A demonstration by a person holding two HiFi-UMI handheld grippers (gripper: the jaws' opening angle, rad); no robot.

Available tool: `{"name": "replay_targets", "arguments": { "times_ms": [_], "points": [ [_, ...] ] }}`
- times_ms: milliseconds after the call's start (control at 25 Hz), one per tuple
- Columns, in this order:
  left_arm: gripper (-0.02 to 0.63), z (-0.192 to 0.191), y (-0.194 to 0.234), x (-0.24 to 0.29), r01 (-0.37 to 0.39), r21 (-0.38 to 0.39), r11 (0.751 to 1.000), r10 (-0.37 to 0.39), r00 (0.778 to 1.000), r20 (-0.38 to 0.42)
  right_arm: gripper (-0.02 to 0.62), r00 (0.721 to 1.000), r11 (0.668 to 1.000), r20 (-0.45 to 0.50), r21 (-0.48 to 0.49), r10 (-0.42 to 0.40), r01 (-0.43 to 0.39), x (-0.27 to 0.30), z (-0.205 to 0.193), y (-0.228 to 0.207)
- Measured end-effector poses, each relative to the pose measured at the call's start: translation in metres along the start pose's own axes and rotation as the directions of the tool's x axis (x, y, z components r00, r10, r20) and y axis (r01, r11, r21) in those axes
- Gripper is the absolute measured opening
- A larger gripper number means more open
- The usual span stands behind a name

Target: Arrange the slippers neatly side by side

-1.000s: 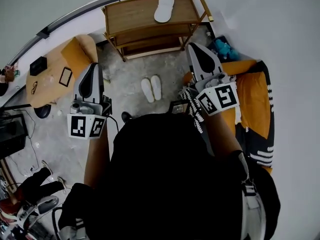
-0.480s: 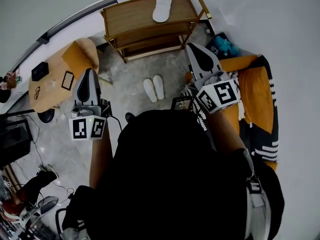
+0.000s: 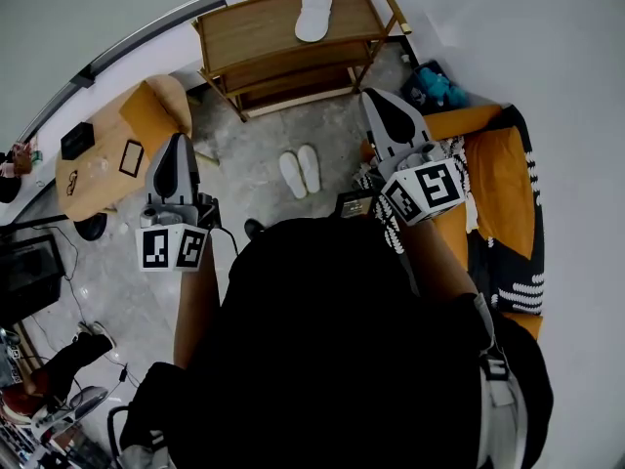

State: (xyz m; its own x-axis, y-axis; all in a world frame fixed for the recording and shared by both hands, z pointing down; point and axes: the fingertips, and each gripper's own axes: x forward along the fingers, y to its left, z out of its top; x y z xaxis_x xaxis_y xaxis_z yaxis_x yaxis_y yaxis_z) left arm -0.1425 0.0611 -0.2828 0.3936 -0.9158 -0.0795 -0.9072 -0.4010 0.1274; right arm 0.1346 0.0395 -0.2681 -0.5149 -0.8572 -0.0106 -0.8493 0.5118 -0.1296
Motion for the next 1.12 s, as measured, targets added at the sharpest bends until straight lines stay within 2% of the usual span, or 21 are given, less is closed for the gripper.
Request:
{"name": "replay_targets", "arguments": {
  "times_ms": [200, 400, 680, 800, 960, 1120],
  "points": [
    [0.017, -0.011, -0.01, 0.003, 0.001, -0.004, 1.0, -0.001, 1.0, -0.031, 0.032, 1.0, 1.0, 0.007, 0.005, 0.005, -0.005, -0.007, -0.005, -0.009],
    [0.017, -0.016, -0.035, 0.013, -0.036, -0.015, 0.999, 0.036, 0.998, -0.047, 0.032, 0.999, 0.999, 0.028, -0.001, 0.033, -0.033, -0.022, -0.004, -0.043],
    [0.017, -0.024, -0.083, 0.009, -0.131, 0.05, 0.99, 0.136, 0.984, -0.118, 0.032, 0.983, 0.982, -0.031, 0.067, 0.181, -0.179, -0.049, -0.033, -0.064],
    [0.017, -0.022, -0.096, -0.004, -0.15, 0.052, 0.987, 0.155, 0.979, -0.129, 0.032, 0.976, 0.975, -0.046, 0.072, 0.212, -0.209, -0.059, -0.037, -0.061],
    [0.017, -0.027, -0.113, -0.023, -0.125, 0.003, 0.992, 0.125, 0.984, -0.129, 0.032, 0.977, 0.976, -0.032, 0.064, 0.212, -0.21, -0.085, -0.029, -0.045],
    [0.017, -0.023, -0.128, -0.051, -0.063, 0.022, 0.998, 0.065, 0.992, -0.107, 0.032, 0.985, 0.984, -0.042, 0.054, 0.17, -0.167, -0.118, -0.034, -0.021]
  ]
}}
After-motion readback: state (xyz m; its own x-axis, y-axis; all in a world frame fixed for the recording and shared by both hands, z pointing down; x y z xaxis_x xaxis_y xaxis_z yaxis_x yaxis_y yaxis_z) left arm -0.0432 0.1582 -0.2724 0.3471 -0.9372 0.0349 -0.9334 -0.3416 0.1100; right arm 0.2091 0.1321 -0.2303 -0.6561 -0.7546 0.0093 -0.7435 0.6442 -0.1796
